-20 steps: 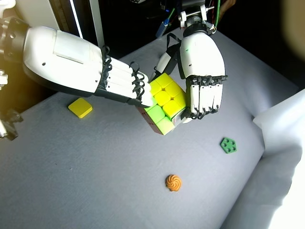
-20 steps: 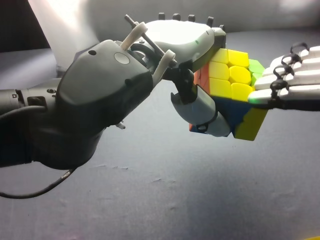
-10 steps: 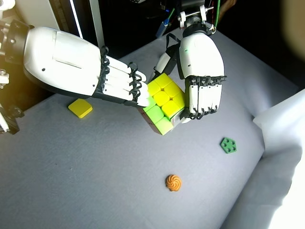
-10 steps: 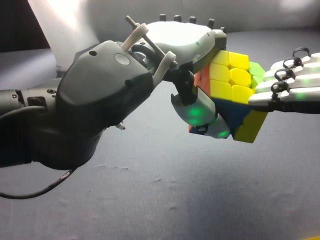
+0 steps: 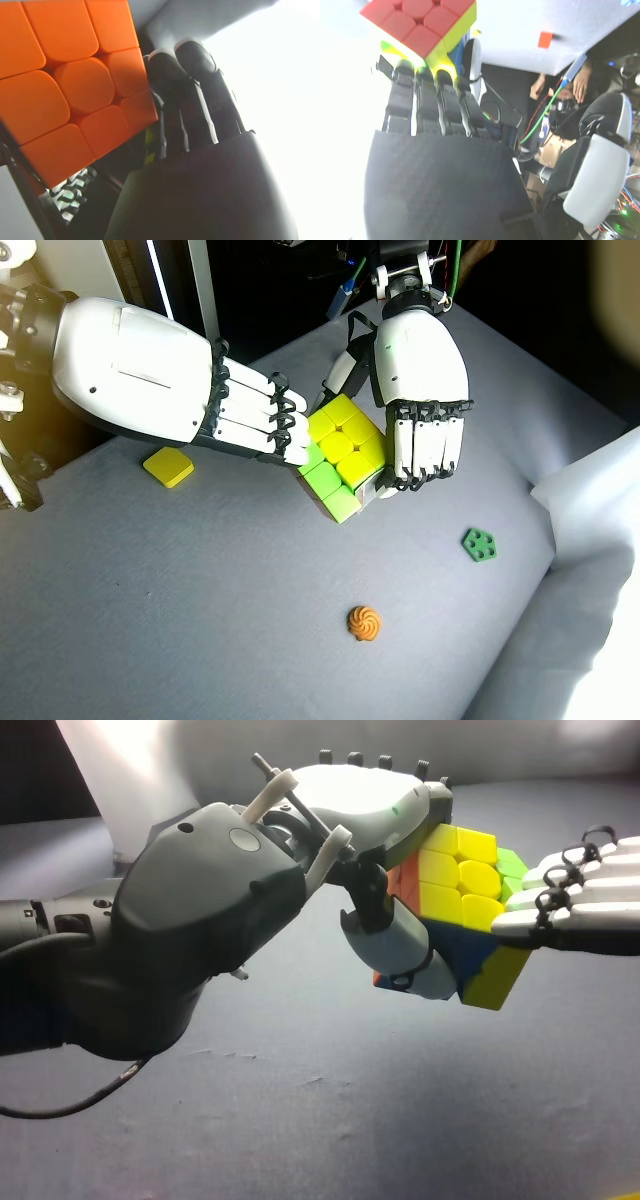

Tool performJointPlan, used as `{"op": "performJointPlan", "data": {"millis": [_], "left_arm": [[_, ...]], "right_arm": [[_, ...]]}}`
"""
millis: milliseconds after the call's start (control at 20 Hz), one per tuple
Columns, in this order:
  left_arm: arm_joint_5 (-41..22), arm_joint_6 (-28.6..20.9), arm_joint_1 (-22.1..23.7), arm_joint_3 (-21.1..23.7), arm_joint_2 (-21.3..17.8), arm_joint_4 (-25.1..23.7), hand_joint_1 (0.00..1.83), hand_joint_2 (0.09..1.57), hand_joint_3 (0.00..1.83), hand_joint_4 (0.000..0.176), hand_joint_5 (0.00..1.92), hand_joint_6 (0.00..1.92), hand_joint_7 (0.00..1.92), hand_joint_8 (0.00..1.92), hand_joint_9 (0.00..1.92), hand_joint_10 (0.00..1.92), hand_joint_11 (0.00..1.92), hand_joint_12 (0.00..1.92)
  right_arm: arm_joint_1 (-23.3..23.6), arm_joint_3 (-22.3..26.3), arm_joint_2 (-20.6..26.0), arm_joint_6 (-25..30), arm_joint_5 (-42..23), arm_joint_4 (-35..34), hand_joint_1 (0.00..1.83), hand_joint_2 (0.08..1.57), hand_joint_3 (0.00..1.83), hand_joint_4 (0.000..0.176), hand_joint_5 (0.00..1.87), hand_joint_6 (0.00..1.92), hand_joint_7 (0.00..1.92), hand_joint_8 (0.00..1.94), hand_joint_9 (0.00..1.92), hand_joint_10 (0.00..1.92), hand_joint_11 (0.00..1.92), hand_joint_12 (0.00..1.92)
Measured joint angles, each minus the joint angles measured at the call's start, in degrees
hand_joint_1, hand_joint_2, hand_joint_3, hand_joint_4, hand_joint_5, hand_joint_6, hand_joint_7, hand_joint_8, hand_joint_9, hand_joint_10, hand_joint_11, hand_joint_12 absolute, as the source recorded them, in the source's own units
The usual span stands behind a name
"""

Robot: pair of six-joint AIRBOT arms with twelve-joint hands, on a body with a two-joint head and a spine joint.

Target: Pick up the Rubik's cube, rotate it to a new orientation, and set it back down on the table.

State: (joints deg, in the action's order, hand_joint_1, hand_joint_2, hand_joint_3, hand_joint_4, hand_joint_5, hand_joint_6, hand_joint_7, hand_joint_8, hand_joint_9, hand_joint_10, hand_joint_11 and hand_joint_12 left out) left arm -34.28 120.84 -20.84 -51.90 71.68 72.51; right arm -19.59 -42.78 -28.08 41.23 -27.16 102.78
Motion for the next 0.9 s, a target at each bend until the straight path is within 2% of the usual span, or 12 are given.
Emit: {"op": "performJointPlan", "data": {"millis": [50, 200, 300, 350, 400, 500, 600, 650, 800, 900], "left_arm": [[-0.2, 0.0, 0.0, 0.0, 0.0, 0.0, 1.07, 1.36, 0.0, 0.0, 0.58, 1.54, 0.56, 1.74, 0.48, 1.7, 0.42, 1.9], [-0.3, -0.2, 0.0, 0.0, 0.0, -0.1, 1.07, 1.36, 0.0, 0.0, 0.57, 1.53, 0.57, 1.74, 0.52, 1.69, 0.46, 1.9], [-0.2, -0.2, 0.0, 0.0, -0.1, 0.0, 1.07, 1.36, 0.0, 0.0, 0.58, 1.54, 0.56, 1.73, 0.5, 1.71, 0.4, 1.92], [-0.2, -0.2, 0.0, 0.0, -0.1, -0.1, 1.08, 1.36, 0.0, 0.0, 0.58, 1.49, 0.57, 1.78, 0.49, 1.72, 0.37, 1.92], [-0.2, -0.2, 0.0, 0.0, -0.1, 0.0, 1.08, 1.36, 0.0, 0.0, 0.57, 1.5, 0.58, 1.77, 0.51, 1.74, 0.44, 1.92], [-0.2, -0.2, 0.0, 0.0, -0.1, -0.1, 1.07, 1.36, 0.0, 0.0, 0.57, 1.52, 0.57, 1.76, 0.5, 1.73, 0.4, 1.92], [-0.2, -0.2, 0.0, 0.0, -0.1, 0.0, 1.09, 1.34, 0.0, 0.0, 0.63, 1.45, 0.57, 1.74, 0.52, 1.7, 0.4, 1.9], [-0.2, -0.2, 0.0, 0.0, -0.1, 0.0, 1.1, 1.35, 0.0, 0.0, 0.6, 1.45, 0.6, 1.76, 0.54, 1.71, 0.43, 1.9], [-0.2, -0.7, 0.1, 0.0, -0.1, -0.1, 1.09, 1.35, 0.0, 0.0, 0.59, 1.48, 0.58, 1.78, 0.52, 1.71, 0.42, 1.91], [0.0, -0.8, 0.3, 0.0, -0.1, 0.0, 1.09, 1.35, 0.0, 0.0, 0.6, 1.48, 0.57, 1.76, 0.52, 1.71, 0.42, 1.91]], "right_arm": [[-0.7, 0.4, 0.0, 0.1, -0.3, -0.1, 0.49, 0.61, 0.0, 0.0, 0.0, 0.0, 0.0, 0.0, 0.0, 0.0, 0.04, 0.02], [-1.0, 0.7, 0.0, 0.1, -1.1, 0.2, 0.45, 0.62, 0.0, 0.0, 0.0, 0.0, 0.0, 0.0, 0.0, 0.0, 0.02, 0.02], [-1.0, 0.9, 0.0, 0.2, -1.0, 0.1, 0.52, 0.62, 0.0, 0.0, 0.0, 0.0, 0.0, 0.0, 0.0, 0.0, 0.01, 0.02], [-1.0, 0.9, 0.0, 0.2, -1.0, 0.1, 0.45, 0.63, 0.0, 0.0, 0.0, 0.0, 0.0, 0.0, 0.0, 0.0, 0.02, 0.02], [-1.0, 0.9, 0.0, 0.2, -1.0, 0.1, 0.5, 0.61, 0.0, 0.0, 0.0, 0.0, 0.0, 0.0, 0.0, 0.0, 0.04, 0.03], [-1.0, 0.9, -0.1, 0.2, -1.0, 0.1, 0.55, 0.61, 0.0, 0.0, 0.0, 0.0, 0.0, 0.0, 0.0, 0.0, 0.01, 0.02], [-1.0, 0.9, -0.1, 0.2, -1.0, 0.1, 0.45, 0.61, 0.0, 0.0, 0.0, 0.0, 0.0, 0.0, 0.0, 0.0, 0.02, 0.03], [-1.0, 0.9, -0.1, 0.2, -1.1, 0.1, 0.46, 0.62, 0.0, 0.0, 0.0, 0.0, 0.0, 0.0, 0.0, 0.0, 0.02, 0.04], [2.0, 0.9, -0.1, -1.0, -1.5, 0.3, 0.52, 0.59, 0.0, 0.0, 0.0, 0.0, 0.0, 0.0, 0.0, 0.0, 0.04, 0.05], [3.3, 0.9, -0.1, -1.4, -2.4, -0.1, 0.49, 0.61, 0.0, 0.0, 0.0, 0.0, 0.0, 0.0, 0.0, 0.0, 0.02, 0.05]]}}
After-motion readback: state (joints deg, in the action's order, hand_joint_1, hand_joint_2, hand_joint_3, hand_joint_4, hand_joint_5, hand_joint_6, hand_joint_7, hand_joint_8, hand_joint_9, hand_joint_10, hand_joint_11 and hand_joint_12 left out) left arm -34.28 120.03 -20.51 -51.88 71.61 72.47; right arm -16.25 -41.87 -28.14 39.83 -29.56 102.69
